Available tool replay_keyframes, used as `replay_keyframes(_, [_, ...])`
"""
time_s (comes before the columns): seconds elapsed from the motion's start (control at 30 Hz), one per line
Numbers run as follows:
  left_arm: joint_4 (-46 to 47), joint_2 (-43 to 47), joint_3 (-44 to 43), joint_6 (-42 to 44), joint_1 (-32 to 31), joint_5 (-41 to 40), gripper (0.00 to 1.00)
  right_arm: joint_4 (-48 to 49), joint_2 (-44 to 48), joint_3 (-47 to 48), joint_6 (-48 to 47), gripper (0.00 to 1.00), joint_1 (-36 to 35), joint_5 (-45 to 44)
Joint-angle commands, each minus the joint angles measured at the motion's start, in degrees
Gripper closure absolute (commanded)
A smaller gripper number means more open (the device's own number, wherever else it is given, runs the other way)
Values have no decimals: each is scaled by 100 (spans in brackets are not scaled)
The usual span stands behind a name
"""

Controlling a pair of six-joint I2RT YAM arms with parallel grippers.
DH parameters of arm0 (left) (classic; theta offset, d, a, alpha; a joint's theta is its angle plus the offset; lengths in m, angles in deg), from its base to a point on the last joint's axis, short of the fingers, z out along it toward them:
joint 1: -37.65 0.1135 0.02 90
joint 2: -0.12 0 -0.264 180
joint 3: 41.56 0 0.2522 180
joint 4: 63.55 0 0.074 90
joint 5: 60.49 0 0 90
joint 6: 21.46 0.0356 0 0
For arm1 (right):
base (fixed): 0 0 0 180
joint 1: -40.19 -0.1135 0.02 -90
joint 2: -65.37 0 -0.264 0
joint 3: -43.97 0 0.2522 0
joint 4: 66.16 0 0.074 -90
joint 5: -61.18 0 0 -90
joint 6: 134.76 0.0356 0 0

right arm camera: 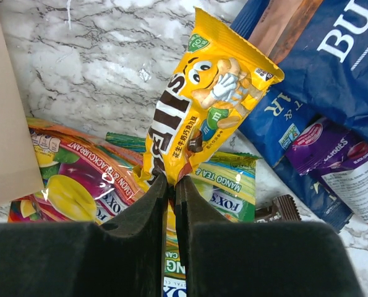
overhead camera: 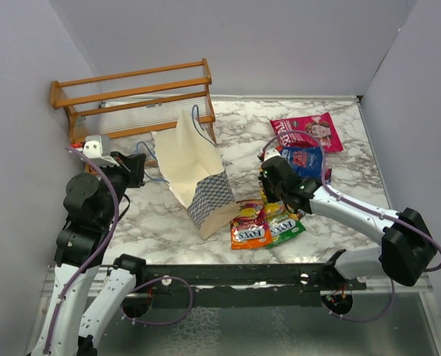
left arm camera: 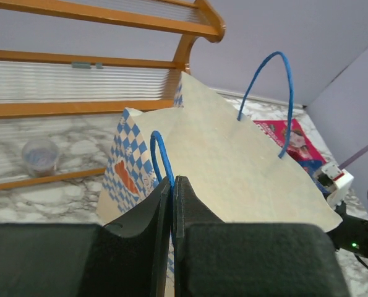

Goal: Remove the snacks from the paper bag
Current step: Place the snack at the center of the board, then reset both arms

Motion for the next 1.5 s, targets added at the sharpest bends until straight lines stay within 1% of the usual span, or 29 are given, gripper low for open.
replay_keyframes(0.0, [-610,-185,-337,539,-26,-531,94,-102,-75,-19,253,90,49,239])
replay_keyframes(0.07, [-793,-189,-520,715,-22,-849,93,-142,-121,-21,243,88,51,139])
replay_keyframes(0.13, [-802,-118,-571,811,-26,-986,89,-166,-131,-21,250,85,51,74])
replay_keyframes(0.17, [-796,-117,-554,749,-25,-929,88,-162,-128,-21,251,83,51,72])
replay_keyframes(0.23, [-799,-143,-450,643,-26,-698,90,-170,-142,3,276,82,58,65])
replay_keyframes(0.27, [-846,-158,-409,595,-26,-718,91,-211,-156,32,301,80,60,31])
replay_keyframes(0.33, [-984,-206,-451,631,-26,-1026,90,-271,-150,93,358,75,67,17])
replay_keyframes(0.37, [-1057,-242,-537,697,-25,-1137,87,-289,-124,115,385,72,69,21])
replay_keyframes(0.43, [-1190,-318,-771,880,-24,-1222,81,-327,-21,136,397,62,69,0])
replay_keyframes(0.47, [-1256,-350,-912,984,-21,-1311,76,-335,54,155,406,55,69,-50])
replay_keyframes(0.53, [-1372,-387,-1190,1163,-26,-1495,61,-427,224,227,424,39,78,-182])
replay_keyframes(0.57, [-1390,-406,-1337,1213,-22,-1522,53,-534,319,328,439,34,78,-216])
replay_keyframes(0.63, [-1341,-428,-1602,1240,-26,-1515,37,-763,545,634,387,29,78,-242])
replay_keyframes(0.7, [-1236,-480,-1849,1209,-26,-1436,16,-1003,787,1041,274,25,78,-348])
replay_keyframes(0.73, [-1172,-514,-1981,1203,-26,-1411,10,-1087,950,1246,215,17,78,-457])
replay_keyframes(0.77, [-1094,-556,-2100,1192,-24,-1388,6,-1135,1112,1449,139,2,78,-557])
replay_keyframes(0.8, [-1007,-597,-2229,1214,-22,-1360,5,-1128,1312,1623,-3,0,78,-634])
replay_keyframes(0.97, [-673,-826,-2962,1456,-26,-1353,2,-986,2179,2670,-751,1,78,-752])
replay_keyframes(1.1, [-554,-965,-3405,1583,-26,-1315,1,-788,2709,3444,-1071,1,78,-570])
replay_keyframes(1.27, [-474,-1008,-3653,1646,-26,-1284,1,-414,3255,3857,-1306,1,78,-252])
replay_keyframes(1.47, [-340,-1002,-3720,1626,-26,-1236,1,-464,3338,4316,-1410,1,78,20])
